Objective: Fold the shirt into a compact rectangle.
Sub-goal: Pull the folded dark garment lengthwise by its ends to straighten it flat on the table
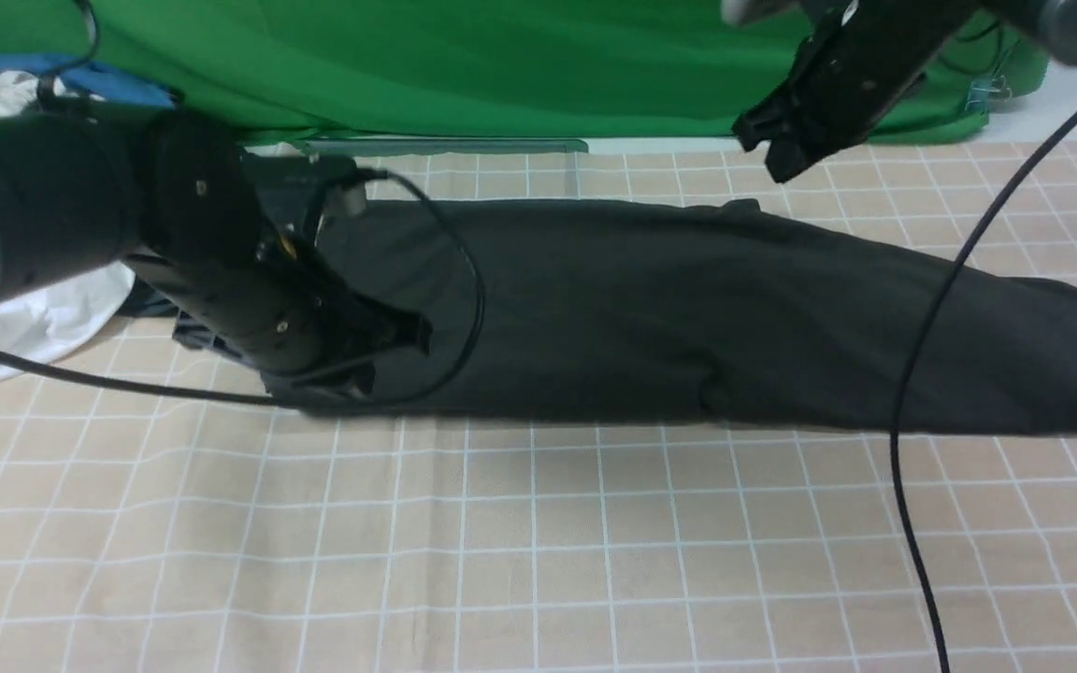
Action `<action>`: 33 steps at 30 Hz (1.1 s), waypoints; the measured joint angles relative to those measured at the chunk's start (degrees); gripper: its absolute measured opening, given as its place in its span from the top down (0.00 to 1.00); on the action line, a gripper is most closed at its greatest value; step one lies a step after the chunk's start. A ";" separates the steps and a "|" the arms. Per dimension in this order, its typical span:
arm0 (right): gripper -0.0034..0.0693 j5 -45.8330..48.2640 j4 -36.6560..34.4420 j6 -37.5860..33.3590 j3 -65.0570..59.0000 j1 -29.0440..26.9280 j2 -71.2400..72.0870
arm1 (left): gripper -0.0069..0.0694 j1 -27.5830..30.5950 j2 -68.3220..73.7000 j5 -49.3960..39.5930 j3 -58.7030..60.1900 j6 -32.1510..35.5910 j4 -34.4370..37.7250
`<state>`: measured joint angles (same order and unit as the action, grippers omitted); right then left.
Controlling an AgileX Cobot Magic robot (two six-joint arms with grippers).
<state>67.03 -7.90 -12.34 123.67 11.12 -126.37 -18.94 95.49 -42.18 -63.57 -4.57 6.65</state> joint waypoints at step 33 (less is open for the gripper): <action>0.06 -12.88 0.32 5.87 -37.17 -30.17 6.27 | 0.88 0.04 1.18 6.80 0.00 0.70 -0.12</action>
<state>54.15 -7.58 -6.47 86.49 -19.05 -120.10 -18.90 96.67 -35.38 -63.57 -3.87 6.53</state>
